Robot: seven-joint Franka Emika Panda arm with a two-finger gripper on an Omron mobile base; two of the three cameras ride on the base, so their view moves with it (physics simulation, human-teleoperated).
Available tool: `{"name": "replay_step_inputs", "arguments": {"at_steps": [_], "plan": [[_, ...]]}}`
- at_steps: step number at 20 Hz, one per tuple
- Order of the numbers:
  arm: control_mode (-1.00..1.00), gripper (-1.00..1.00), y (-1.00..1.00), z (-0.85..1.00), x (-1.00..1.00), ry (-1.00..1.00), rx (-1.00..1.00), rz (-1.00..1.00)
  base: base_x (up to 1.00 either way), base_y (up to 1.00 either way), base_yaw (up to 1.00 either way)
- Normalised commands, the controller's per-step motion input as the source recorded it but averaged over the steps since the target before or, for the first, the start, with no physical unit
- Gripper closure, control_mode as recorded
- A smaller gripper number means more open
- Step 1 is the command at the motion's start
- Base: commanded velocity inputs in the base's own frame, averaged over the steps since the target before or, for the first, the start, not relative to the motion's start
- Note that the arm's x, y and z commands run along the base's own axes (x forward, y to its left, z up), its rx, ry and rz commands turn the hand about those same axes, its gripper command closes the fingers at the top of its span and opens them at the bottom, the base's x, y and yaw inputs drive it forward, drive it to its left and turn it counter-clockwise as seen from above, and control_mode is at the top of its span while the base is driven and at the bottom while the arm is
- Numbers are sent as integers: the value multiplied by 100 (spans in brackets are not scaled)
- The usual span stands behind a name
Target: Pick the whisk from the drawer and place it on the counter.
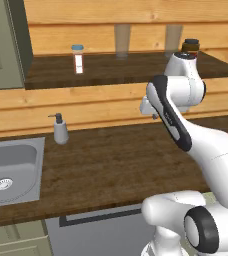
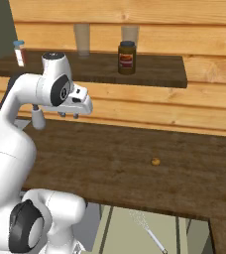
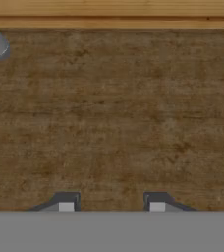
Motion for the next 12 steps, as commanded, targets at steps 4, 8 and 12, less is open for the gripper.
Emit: {"name": "replay_step_inputs", "arguments": {"at_steps": [4,8,12], "plan": [[-100,-100,-11,0,-31,-4,1,0,0,0,0],[-100,-100,-61,-1,-89,-16,10,-4,0,0,0],[-100,-100,-97,0,-98,-15,19,-21,0,0,0]]}}
